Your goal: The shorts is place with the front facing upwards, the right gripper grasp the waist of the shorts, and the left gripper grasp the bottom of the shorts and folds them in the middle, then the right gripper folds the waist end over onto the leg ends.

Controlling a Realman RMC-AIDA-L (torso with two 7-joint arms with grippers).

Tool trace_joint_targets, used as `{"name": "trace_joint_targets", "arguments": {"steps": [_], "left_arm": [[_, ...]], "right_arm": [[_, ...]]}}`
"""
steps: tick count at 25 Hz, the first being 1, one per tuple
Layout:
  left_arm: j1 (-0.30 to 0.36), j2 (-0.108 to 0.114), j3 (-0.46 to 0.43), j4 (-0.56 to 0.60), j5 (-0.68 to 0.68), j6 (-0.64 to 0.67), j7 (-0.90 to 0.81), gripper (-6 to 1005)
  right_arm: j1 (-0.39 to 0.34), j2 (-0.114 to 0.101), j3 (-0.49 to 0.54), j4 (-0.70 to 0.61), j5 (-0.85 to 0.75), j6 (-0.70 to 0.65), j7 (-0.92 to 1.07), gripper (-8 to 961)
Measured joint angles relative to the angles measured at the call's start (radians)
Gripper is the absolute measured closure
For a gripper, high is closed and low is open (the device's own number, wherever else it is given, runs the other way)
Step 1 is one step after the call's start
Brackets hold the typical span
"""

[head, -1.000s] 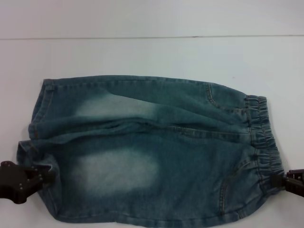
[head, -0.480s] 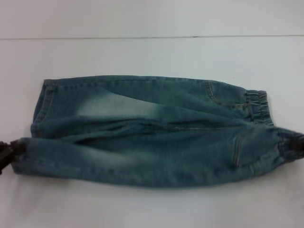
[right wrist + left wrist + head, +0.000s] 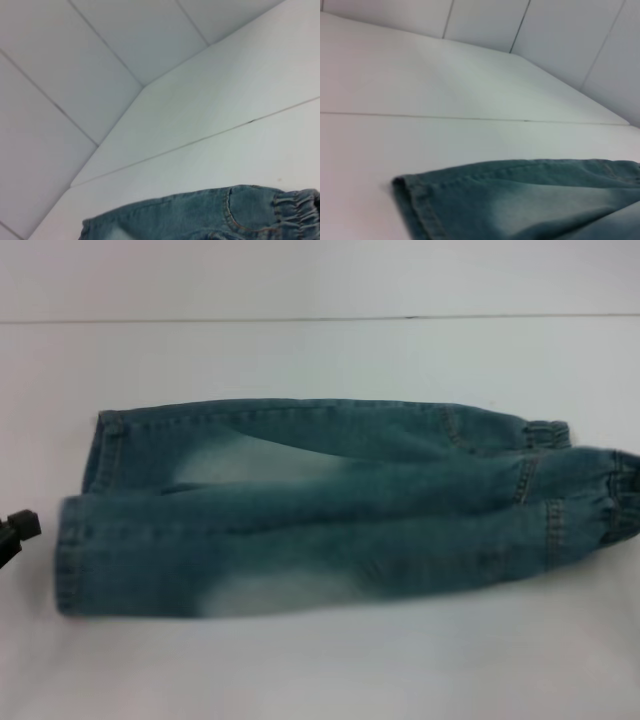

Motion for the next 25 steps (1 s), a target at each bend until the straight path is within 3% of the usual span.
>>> {"name": "trace_joint_targets", "arguments": {"steps": [11,25], "left_arm": [[-0.07,0.002,0.04,-0.064,-0.031,-0.079,0.0,939],[-0.025,0.002,0.065,0.038,0.031,0.068,-0.141,936]], "right_arm": [[0.057,0.006,-0.011,0.003,0.035,0.053,0.065,909],[0.05,0.008,-0.016,0.003,0.032,0.055,0.055,909]]}}
